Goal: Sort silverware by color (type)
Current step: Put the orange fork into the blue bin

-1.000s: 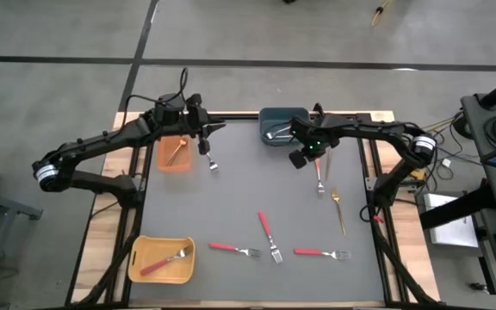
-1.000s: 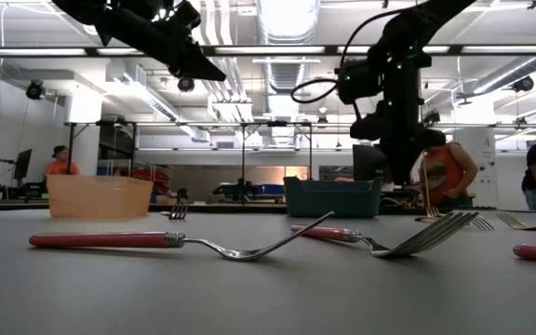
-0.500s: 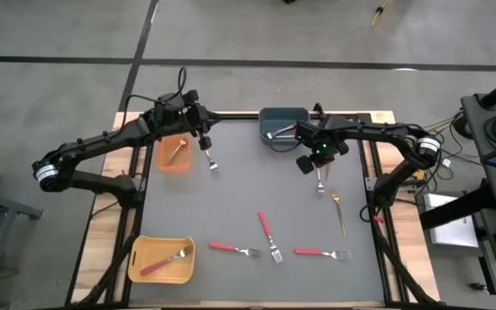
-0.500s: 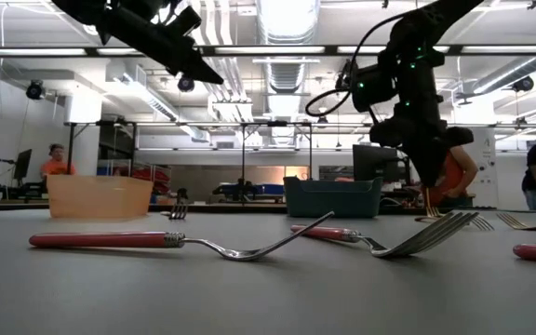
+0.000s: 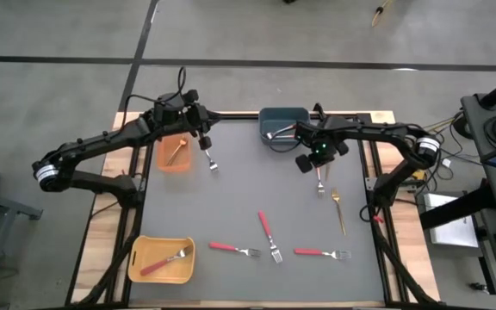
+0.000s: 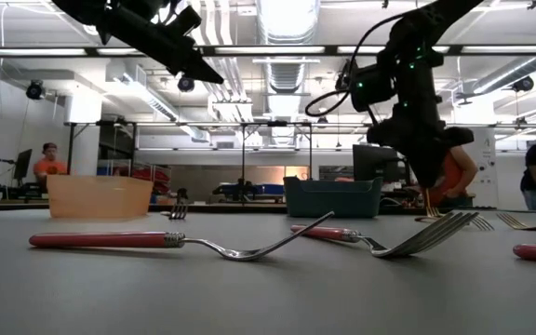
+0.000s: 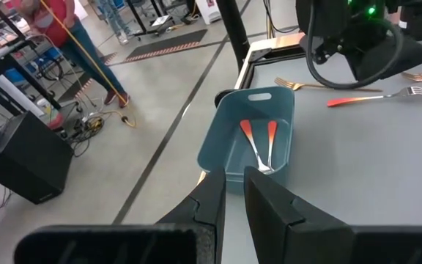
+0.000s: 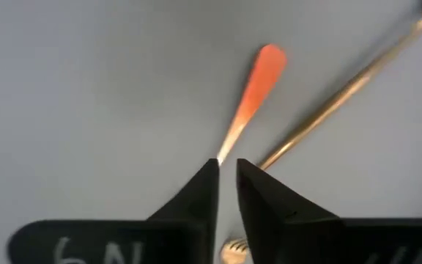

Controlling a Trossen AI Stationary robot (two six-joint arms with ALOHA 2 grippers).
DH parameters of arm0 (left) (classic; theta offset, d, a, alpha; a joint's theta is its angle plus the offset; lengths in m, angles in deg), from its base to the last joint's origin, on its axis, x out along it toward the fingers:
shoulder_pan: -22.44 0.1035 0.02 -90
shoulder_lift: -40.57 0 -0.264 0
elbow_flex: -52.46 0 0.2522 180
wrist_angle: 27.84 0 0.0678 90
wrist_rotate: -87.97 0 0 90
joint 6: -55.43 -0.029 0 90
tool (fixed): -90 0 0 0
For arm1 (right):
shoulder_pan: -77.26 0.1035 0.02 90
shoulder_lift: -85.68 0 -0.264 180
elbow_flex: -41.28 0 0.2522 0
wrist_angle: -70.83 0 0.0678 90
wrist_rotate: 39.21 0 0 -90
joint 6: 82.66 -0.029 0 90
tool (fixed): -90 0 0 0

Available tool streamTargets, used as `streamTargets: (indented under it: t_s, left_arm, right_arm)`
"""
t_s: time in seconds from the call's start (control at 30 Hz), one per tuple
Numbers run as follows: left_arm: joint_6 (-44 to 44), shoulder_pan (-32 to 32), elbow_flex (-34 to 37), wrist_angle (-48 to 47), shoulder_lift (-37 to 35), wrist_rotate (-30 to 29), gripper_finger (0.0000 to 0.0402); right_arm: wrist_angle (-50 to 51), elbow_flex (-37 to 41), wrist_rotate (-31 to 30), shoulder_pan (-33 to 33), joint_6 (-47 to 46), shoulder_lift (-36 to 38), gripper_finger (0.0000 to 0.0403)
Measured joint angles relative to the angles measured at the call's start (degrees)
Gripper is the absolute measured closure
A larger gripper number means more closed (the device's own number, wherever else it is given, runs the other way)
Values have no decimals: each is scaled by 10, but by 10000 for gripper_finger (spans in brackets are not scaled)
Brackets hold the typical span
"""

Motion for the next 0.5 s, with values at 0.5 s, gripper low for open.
streamTargets:
  t_s: [0.5]
  left_arm:
    - [1, 0, 0, 0, 0, 0, 367]
  right_arm:
    - [-12, 2, -10, 0, -10, -35, 218]
